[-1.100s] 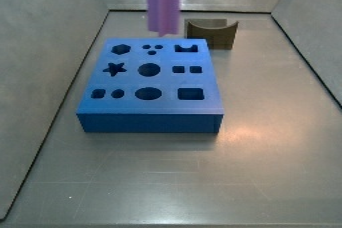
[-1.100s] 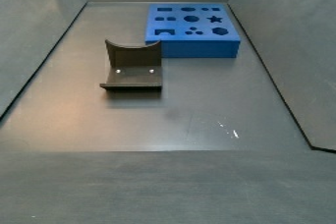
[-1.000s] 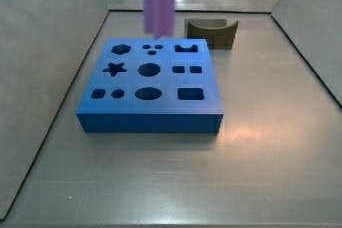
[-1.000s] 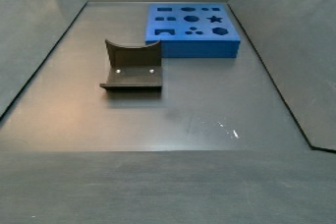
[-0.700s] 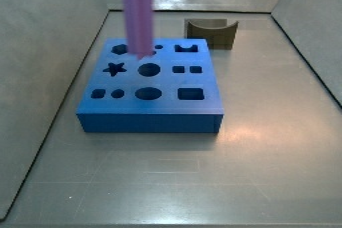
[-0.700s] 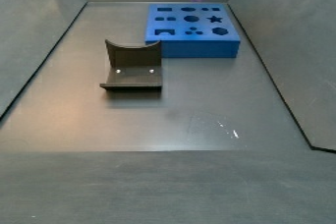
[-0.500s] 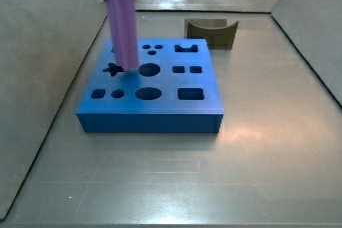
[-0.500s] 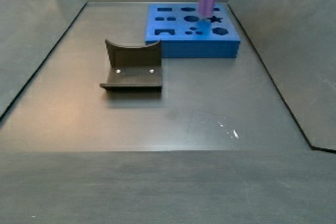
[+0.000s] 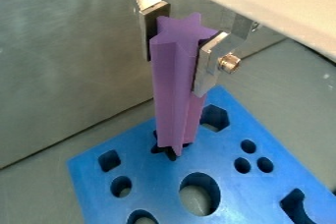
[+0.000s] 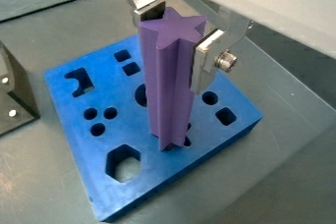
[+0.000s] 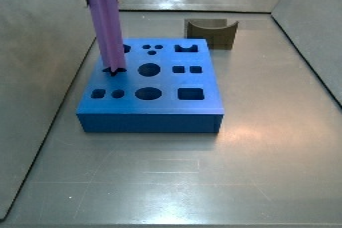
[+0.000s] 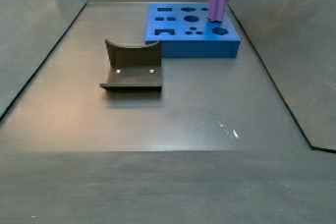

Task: Insert the star object.

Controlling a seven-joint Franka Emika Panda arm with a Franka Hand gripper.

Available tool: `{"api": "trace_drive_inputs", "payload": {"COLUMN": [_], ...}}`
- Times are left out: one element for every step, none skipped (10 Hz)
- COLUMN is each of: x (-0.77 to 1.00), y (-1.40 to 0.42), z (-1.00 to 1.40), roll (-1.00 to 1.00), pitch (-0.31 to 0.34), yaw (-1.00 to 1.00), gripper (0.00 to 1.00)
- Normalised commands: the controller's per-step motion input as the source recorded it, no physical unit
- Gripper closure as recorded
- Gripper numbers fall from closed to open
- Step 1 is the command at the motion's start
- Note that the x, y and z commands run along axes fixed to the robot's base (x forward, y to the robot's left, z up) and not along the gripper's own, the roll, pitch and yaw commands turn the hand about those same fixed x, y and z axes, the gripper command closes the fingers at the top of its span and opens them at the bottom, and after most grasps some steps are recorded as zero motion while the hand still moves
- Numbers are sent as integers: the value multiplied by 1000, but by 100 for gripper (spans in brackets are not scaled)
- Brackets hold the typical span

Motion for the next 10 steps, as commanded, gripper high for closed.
{"api": "trace_drive_inputs", "payload": {"x": [-17,0,20,0,-217,-129,0,0,154,194], "y": [-243,-226,0,74,246,229,151,29,0,-89], "z": [-106,-189,-426,-649,-560,-400,-337,-429,-546,-474], "roll": [0,0,0,-3,-16,-71,-53,-51,-137,-144], "pitch": [-40,-17,0,-7,-94,-91,-53,-33,-61,-77], "yaw": [300,217,86,0,106,209,226,174,49,0], "gripper": [100,100,100,100,100,100,100,100,100,100]}}
